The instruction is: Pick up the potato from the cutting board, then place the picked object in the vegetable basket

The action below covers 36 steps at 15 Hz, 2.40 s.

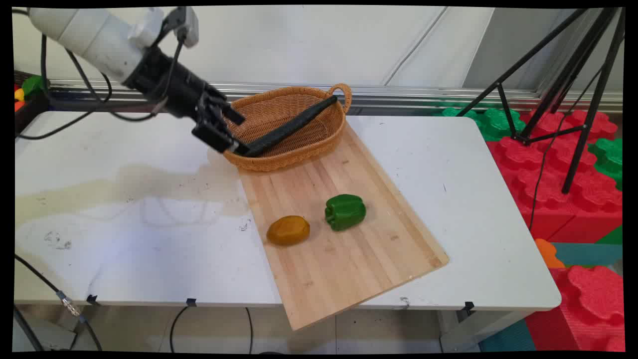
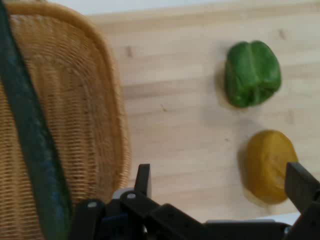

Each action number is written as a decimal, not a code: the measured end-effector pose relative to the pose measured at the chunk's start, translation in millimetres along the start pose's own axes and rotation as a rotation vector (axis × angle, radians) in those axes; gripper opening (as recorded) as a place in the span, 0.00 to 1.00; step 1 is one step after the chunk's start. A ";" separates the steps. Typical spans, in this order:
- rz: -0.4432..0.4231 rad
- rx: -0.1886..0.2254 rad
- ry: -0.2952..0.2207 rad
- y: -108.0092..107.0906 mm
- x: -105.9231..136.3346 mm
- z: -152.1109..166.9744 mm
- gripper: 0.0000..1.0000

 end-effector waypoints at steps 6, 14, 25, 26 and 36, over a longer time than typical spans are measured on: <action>0.048 -0.035 -0.062 33.5 -10.9 34.9 1.00; 0.048 -0.070 -0.132 67.3 -16.9 104.6 1.00; 0.059 -0.063 -0.199 90.3 -19.9 180.8 1.00; 0.061 -0.062 -0.199 91.1 -20.2 184.3 1.00; 0.091 -0.066 -0.163 94.0 -21.1 177.6 0.00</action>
